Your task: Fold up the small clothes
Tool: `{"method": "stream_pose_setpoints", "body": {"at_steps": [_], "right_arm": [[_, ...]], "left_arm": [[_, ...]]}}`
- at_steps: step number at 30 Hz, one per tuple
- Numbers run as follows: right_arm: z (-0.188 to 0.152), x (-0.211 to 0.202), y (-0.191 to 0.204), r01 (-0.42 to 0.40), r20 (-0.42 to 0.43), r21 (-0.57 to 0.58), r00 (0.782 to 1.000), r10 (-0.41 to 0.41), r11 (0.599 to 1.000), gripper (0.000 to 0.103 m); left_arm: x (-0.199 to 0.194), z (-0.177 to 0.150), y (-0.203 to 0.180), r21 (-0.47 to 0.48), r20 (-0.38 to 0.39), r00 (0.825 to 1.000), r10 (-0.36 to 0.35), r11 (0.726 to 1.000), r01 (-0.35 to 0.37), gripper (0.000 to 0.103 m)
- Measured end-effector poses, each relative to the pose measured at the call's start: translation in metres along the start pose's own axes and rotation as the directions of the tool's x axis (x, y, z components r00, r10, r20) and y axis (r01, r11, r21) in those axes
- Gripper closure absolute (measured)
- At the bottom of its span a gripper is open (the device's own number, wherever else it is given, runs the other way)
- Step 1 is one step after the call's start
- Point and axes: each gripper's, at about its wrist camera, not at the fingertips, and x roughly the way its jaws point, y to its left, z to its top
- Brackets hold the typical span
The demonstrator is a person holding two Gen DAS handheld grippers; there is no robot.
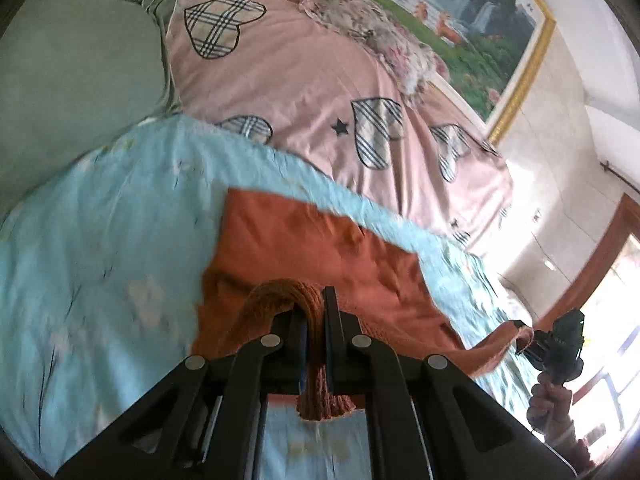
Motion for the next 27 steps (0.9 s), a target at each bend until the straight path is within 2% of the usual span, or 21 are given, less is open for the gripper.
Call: {"method": "stream_pose_setpoints", "body": {"at_steps": [5, 10, 17, 21, 23, 25, 27], "right_arm": [[0.048, 0.055, -0.016, 0.066, -0.010, 0.012, 0.998, -0.065, 0.998, 0.096], [0.081, 0.103, -0.037, 0.136, -0.039, 0.033, 0.990, -0.134, 0.990, 0.096], [0.095, 0.167, -0.067, 0.235, -0.129, 0.012, 0.964, -0.232, 0.972, 0.095], [0.088, 0.195, -0.092, 0.303, -0.214, 0.041, 0.934, -0.288, 0.952, 0.093], [0.085, 0.193, -0.098, 0.311, -0.222, 0.070, 0.931, -0.290, 0.948, 0.092], [0.083, 0.174, -0.091, 0.321, -0.166, 0.075, 0.938, -0.305, 0.944, 0.086], [0.079, 0.151, -0.071, 0.338, -0.096, 0.016, 0.937, -0.335, 0.941, 0.080]], "left_arm": [[0.064, 0.044, 0.007, 0.016, 0.003, 0.997, 0.074, 0.997, -0.074, 0.099], [0.116, 0.073, 0.019, 0.016, -0.023, 0.994, 0.110, 0.994, -0.109, 0.099], [0.185, 0.085, 0.051, -0.017, -0.085, 0.983, 0.163, 0.986, -0.165, 0.099], [0.226, 0.079, 0.074, -0.033, -0.159, 0.965, 0.207, 0.976, -0.215, 0.098], [0.240, 0.072, 0.085, -0.048, -0.224, 0.950, 0.217, 0.971, -0.233, 0.097], [0.233, 0.067, 0.084, -0.066, -0.229, 0.955, 0.189, 0.976, -0.209, 0.095], [0.215, 0.058, 0.065, -0.021, -0.209, 0.965, 0.159, 0.986, -0.167, 0.085]]}}
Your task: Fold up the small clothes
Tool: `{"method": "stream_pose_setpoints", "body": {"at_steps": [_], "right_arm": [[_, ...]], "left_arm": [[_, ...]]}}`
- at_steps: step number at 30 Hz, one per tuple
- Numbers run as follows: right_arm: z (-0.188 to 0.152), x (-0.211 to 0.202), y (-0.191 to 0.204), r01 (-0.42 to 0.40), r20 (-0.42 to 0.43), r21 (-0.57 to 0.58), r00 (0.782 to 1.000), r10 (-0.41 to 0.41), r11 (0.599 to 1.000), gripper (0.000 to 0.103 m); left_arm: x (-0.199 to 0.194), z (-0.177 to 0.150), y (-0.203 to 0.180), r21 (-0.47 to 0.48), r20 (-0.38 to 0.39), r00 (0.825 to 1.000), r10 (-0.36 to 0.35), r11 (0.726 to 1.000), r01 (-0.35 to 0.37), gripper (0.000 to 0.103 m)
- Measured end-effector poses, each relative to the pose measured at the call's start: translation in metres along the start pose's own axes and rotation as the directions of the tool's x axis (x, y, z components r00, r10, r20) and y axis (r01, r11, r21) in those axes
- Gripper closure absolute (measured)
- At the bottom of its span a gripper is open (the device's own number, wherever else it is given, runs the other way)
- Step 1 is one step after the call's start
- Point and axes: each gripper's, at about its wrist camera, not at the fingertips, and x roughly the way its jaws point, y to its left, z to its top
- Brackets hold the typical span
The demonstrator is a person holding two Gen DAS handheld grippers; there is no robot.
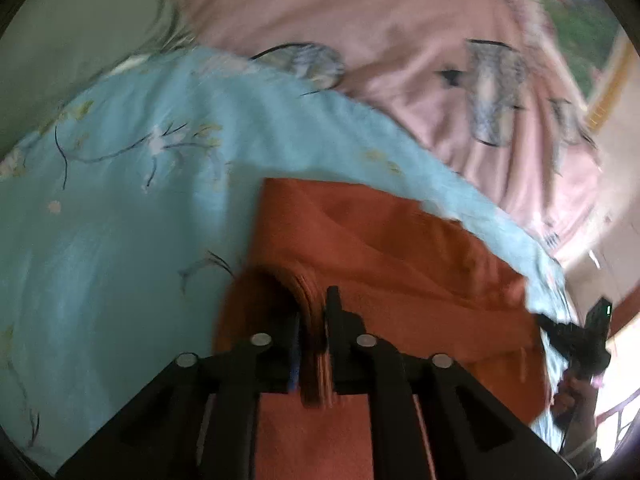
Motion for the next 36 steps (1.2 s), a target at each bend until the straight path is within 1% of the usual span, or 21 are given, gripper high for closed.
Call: {"method": "stream_pose_setpoints", "body": {"at_steps": [1, 2, 4, 5, 7, 8, 10, 12, 14, 15, 16, 17, 18, 19, 20, 22, 25, 28, 30, 33, 36], "right_arm": [[-0.006, -0.009, 0.008, -0.012, 0.013, -0.032, 1.000, 0.012, 0.999, 0.078], [-0.013, -0.012, 0.017, -0.034, 0.004, -0.067, 0.999, 0.034, 0.997, 0.078], [-0.034, -0.005, 0.045, -0.117, -0.096, -0.183, 0.990, 0.100, 0.976, 0.078], [-0.044, 0.003, 0.056, -0.146, -0.150, -0.229, 0.982, 0.113, 0.962, 0.078], [-0.065, 0.024, 0.079, -0.202, -0.269, -0.319, 0.956, 0.116, 0.926, 0.077], [-0.072, 0.033, 0.085, -0.204, -0.302, -0.358, 0.949, 0.093, 0.911, 0.077], [-0.074, 0.053, 0.091, -0.152, -0.327, -0.433, 0.945, 0.003, 0.889, 0.077], [-0.058, 0.064, 0.086, -0.111, -0.297, -0.443, 0.954, -0.029, 0.890, 0.079], [-0.038, 0.071, 0.084, -0.018, -0.231, -0.458, 0.968, -0.100, 0.889, 0.080], [-0.023, 0.072, 0.081, 0.042, -0.176, -0.449, 0.975, -0.135, 0.893, 0.080], [-0.011, 0.070, 0.078, 0.095, -0.128, -0.433, 0.978, -0.165, 0.896, 0.077], [0.000, 0.068, 0.075, 0.153, -0.076, -0.411, 0.977, -0.201, 0.899, 0.077], [0.014, 0.064, 0.068, 0.185, -0.035, -0.363, 0.977, -0.211, 0.913, 0.077], [0.021, 0.059, 0.061, 0.185, -0.020, -0.319, 0.979, -0.201, 0.930, 0.077], [0.027, 0.054, 0.054, 0.175, -0.015, -0.273, 0.982, -0.186, 0.946, 0.077], [0.028, 0.044, 0.047, 0.142, -0.024, -0.224, 0.988, -0.151, 0.964, 0.077], [0.007, 0.034, 0.050, 0.110, -0.043, -0.224, 0.991, -0.123, 0.968, 0.077], [-0.022, 0.024, 0.048, 0.069, -0.084, -0.206, 0.993, -0.088, 0.976, 0.077], [-0.044, 0.014, 0.044, 0.044, -0.105, -0.188, 0.992, -0.064, 0.981, 0.077], [-0.066, 0.006, 0.044, 0.016, -0.116, -0.164, 0.993, -0.036, 0.986, 0.077], [-0.082, -0.009, 0.041, 0.004, -0.104, -0.142, 0.994, -0.019, 0.990, 0.076]], "left_arm": [[-0.009, -0.008, -0.009, 0.031, 0.002, 1.000, -0.017, 0.999, 0.017, 0.073], [-0.016, -0.021, -0.022, 0.067, -0.004, 0.999, -0.044, 0.997, 0.044, 0.067], [-0.016, -0.042, -0.042, 0.122, -0.049, 0.995, -0.084, 0.988, 0.089, 0.065], [-0.009, -0.056, -0.056, 0.170, -0.099, 0.991, -0.089, 0.980, 0.105, 0.065], [0.006, -0.072, -0.075, 0.242, -0.154, 0.986, -0.056, 0.966, 0.092, 0.064], [0.015, -0.078, -0.082, 0.284, -0.166, 0.986, -0.010, 0.957, 0.058, 0.063], [0.030, -0.074, -0.088, 0.333, -0.169, 0.984, 0.053, 0.943, 0.006, 0.063], [0.041, -0.055, -0.086, 0.347, -0.151, 0.983, 0.107, 0.937, -0.048, 0.061], [0.052, -0.030, -0.077, 0.327, -0.138, 0.980, 0.142, 0.941, -0.090, 0.066], [0.057, -0.015, -0.069, 0.303, -0.131, 0.980, 0.151, 0.947, -0.105, 0.069], [0.061, -0.001, -0.062, 0.275, -0.125, 0.980, 0.155, 0.954, -0.116, 0.071], [0.064, 0.017, -0.054, 0.241, -0.103, 0.977, 0.185, 0.958, -0.156, 0.070], [0.064, 0.030, -0.046, 0.211, -0.077, 0.974, 0.211, 0.959, -0.191, 0.069], [0.063, 0.043, -0.040, 0.181, -0.063, 0.975, 0.213, 0.963, -0.198, 0.066], [0.060, 0.053, -0.032, 0.147, -0.052, 0.975, 0.216, 0.967, -0.207, 0.059], [0.048, 0.062, -0.018, 0.085, -0.018, 0.968, 0.248, 0.966, -0.246, 0.052], [0.025, 0.048, -0.009, 0.045, -0.009, 0.981, 0.193, 0.980, -0.193, 0.051], [-0.002, 0.010, -0.009, 0.030, -0.022, 0.988, 0.156, 0.987, -0.155, 0.046], [-0.018, -0.020, -0.011, 0.000, -0.035, 0.992, 0.117, 0.993, -0.118, 0.045], [-0.045, -0.062, -0.011, -0.032, -0.047, 0.996, 0.070, 0.997, -0.072, 0.042], [-0.064, -0.091, -0.013, -0.049, -0.059, 0.998, 0.039, 0.998, -0.042, 0.040]]}}
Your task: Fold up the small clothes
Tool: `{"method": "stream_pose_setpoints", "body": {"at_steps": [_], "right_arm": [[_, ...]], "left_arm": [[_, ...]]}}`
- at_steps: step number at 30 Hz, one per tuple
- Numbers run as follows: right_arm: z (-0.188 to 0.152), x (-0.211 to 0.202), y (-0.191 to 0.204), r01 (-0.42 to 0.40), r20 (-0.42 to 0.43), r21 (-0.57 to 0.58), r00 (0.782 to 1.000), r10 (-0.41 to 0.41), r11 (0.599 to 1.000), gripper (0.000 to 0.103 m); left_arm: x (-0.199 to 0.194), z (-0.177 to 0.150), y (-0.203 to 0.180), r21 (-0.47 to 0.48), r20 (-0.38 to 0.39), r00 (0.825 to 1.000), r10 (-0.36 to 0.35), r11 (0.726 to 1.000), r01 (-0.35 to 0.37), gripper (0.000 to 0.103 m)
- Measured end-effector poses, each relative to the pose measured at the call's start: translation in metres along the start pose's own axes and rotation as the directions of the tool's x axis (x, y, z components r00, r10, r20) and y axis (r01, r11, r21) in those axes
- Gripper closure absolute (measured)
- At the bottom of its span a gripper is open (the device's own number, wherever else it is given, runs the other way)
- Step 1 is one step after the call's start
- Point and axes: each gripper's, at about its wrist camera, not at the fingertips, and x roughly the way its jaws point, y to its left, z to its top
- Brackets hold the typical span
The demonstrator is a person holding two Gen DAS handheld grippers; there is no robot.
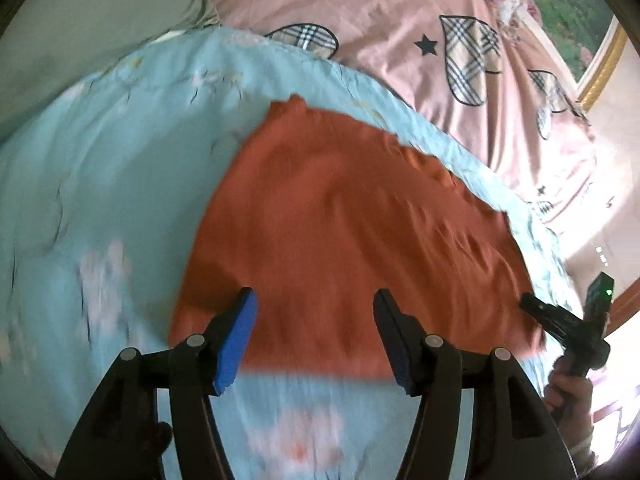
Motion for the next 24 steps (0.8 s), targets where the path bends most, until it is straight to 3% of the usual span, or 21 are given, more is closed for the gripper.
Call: {"method": "stream_pose_setpoints", "body": {"at_steps": [6, 12, 18, 24], "right_arm": [[-0.035, -0.026, 0.000, -0.037, 0.021, 0.051, 0.999, 0.036, 0.998, 0.070], [-0.055, -0.031, 0.007, -0.073, 0.018, 0.068, 0.997, 0.072, 0.995, 0.066], [-0.054, -0.032, 0.019, -0.107, 0.015, 0.056, 0.994, 0.107, 0.993, 0.065], [-0.044, -0.027, 0.026, -0.135, 0.017, 0.048, 0.991, 0.135, 0.990, 0.062]], "left_arm": [[-0.019, -0.032, 0.008, -0.055, 0.015, 1.000, -0.011, 0.998, 0.012, 0.035], [-0.013, -0.041, 0.017, -0.129, 0.007, 1.000, 0.006, 0.992, -0.005, 0.029], [0.003, -0.034, 0.020, -0.184, 0.029, 0.999, 0.017, 0.983, -0.011, 0.024], [0.025, -0.010, 0.021, -0.222, 0.071, 0.994, 0.078, 0.973, -0.060, 0.023]]}}
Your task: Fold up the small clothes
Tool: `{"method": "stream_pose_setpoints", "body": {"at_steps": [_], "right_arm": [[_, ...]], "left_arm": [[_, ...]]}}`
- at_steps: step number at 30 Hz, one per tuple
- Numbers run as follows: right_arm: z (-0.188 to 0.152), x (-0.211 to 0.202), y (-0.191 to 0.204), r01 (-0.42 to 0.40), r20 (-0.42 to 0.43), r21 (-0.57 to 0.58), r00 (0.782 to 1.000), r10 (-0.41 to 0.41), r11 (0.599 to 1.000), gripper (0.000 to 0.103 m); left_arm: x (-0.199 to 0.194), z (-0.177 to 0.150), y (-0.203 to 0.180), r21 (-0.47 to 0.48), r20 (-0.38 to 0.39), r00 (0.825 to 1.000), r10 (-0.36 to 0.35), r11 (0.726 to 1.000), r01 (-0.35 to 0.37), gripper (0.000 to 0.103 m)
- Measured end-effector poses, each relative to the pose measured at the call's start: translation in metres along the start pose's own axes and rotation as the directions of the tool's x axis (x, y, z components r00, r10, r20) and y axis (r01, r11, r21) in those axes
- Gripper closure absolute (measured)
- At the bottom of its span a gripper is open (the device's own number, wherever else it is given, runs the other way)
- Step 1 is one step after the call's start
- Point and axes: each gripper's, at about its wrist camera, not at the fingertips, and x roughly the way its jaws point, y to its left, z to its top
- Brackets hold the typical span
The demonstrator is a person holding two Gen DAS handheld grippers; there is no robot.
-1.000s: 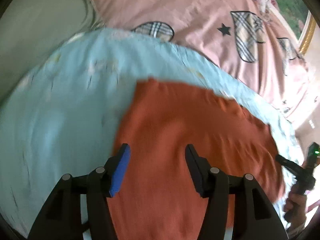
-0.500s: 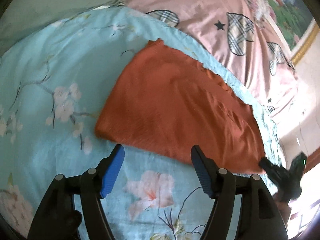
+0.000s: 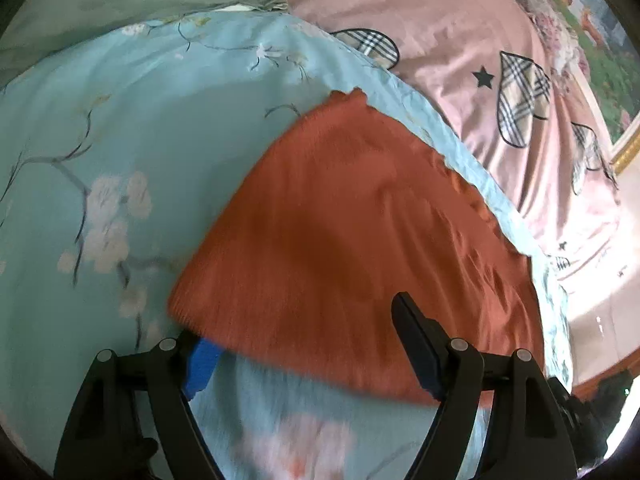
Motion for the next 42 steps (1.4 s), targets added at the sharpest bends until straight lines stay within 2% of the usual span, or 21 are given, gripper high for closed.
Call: {"method": "stream_pose_setpoints", "body": {"at_steps": [1, 3, 5, 7, 10, 13, 16, 18, 19, 20, 22, 23, 26, 31, 33, 34, 35, 37, 39, 42], "right_arm": [[0.001, 0.001, 0.000, -0.005, -0.001, 0.001, 1.000, 0.005, 1.000, 0.062], [0.007, 0.005, -0.002, -0.011, -0.003, 0.004, 1.000, 0.011, 1.000, 0.062], [0.014, 0.008, -0.003, -0.016, -0.002, 0.001, 1.000, 0.016, 1.000, 0.062], [0.024, 0.011, -0.007, -0.026, -0.006, 0.004, 1.000, 0.026, 1.000, 0.062], [0.038, 0.014, -0.014, -0.061, -0.014, 0.028, 0.998, 0.061, 0.998, 0.062], [0.053, 0.020, -0.024, -0.106, -0.038, 0.061, 0.993, 0.109, 0.992, 0.062], [0.069, 0.031, -0.032, -0.162, -0.083, 0.104, 0.982, 0.171, 0.981, 0.062], [0.077, 0.039, -0.035, -0.188, -0.112, 0.132, 0.973, 0.203, 0.973, 0.059], [0.081, 0.044, -0.035, -0.197, -0.122, 0.140, 0.969, 0.215, 0.970, 0.051], [0.084, 0.048, -0.035, -0.209, -0.132, 0.146, 0.965, 0.228, 0.967, 0.038], [0.091, 0.060, -0.034, -0.234, -0.151, 0.167, 0.954, 0.259, 0.958, 0.029], [0.094, 0.067, -0.033, -0.248, -0.166, 0.176, 0.946, 0.277, 0.953, 0.029], [0.100, 0.094, -0.025, -0.266, -0.223, 0.189, 0.926, 0.305, 0.945, 0.029], [0.112, 0.143, 0.008, -0.263, -0.318, 0.132, 0.902, 0.292, 0.956, 0.029], [0.115, 0.163, 0.019, -0.252, -0.349, 0.110, 0.896, 0.275, 0.961, 0.048], [0.117, 0.172, 0.024, -0.231, -0.365, 0.095, 0.897, 0.250, 0.968, 0.075], [0.118, 0.176, 0.026, -0.216, -0.369, 0.082, 0.900, 0.231, 0.973, 0.084], [0.126, 0.166, 0.035, -0.225, -0.336, 0.034, 0.915, 0.223, 0.974, 0.086], [0.135, 0.139, 0.043, -0.254, -0.278, -0.033, 0.931, 0.235, 0.967, 0.087], [0.151, 0.091, 0.041, -0.255, -0.203, -0.119, 0.952, 0.228, 0.960, 0.087]], "left_arm": [[0.003, 0.003, -0.002, -0.001, 0.005, 1.000, 0.006, 1.000, -0.006, 0.024], [0.009, 0.010, -0.006, 0.000, 0.016, 1.000, 0.024, 1.000, -0.024, 0.038], [0.015, 0.017, -0.010, 0.004, 0.000, 1.000, -0.004, 1.000, 0.004, 0.081], [0.014, 0.023, -0.015, 0.009, -0.003, 1.000, -0.022, 1.000, 0.022, 0.091], [-0.001, 0.026, -0.046, 0.102, 0.041, 0.999, -0.035, 0.994, 0.030, 0.092], [-0.016, 0.022, -0.092, 0.224, 0.054, 0.994, -0.096, 0.971, 0.082, 0.093], [-0.016, 0.005, -0.147, 0.372, 0.035, 0.991, -0.126, 0.923, 0.104, 0.093], [-0.007, -0.015, -0.182, 0.472, 0.015, 0.992, -0.128, 0.875, 0.106, 0.093], [-0.002, -0.025, -0.195, 0.513, 0.006, 0.993, -0.119, 0.853, 0.099, 0.093], [0.006, -0.037, -0.208, 0.558, -0.001, 0.995, -0.104, 0.826, 0.087, 0.093], [0.023, -0.057, -0.221, 0.609, -0.016, 0.996, -0.090, 0.789, 0.081, 0.093], [0.035, -0.068, -0.227, 0.634, -0.026, 0.998, -0.062, 0.770, 0.065, 0.093], [0.053, -0.082, -0.229, 0.667, -0.018, 1.000, -0.021, 0.745, 0.028, 0.093], [0.055, -0.092, -0.231, 0.713, 0.018, 1.000, -0.006, 0.702, -0.009, 0.093], [0.052, -0.095, -0.231, 0.725, 0.026, 1.000, 0.000, 0.688, -0.019, 0.093], [0.050, -0.096, -0.229, 0.726, 0.027, 1.000, -0.001, 0.688, -0.019, 0.093], [0.048, -0.095, -0.229, 0.725, 0.025, 1.000, -0.001, 0.688, -0.018, 0.093], [0.045, -0.093, -0.233, 0.723, 0.013, 1.000, -0.005, 0.690, -0.006, 0.093], [0.032, -0.088, -0.243, 0.715, 0.015, 0.999, -0.038, 0.699, 0.016, 0.093], [0.019, -0.084, -0.266, 0.696, -0.020, 0.992, -0.123, 0.711, 0.102, 0.093]]}}
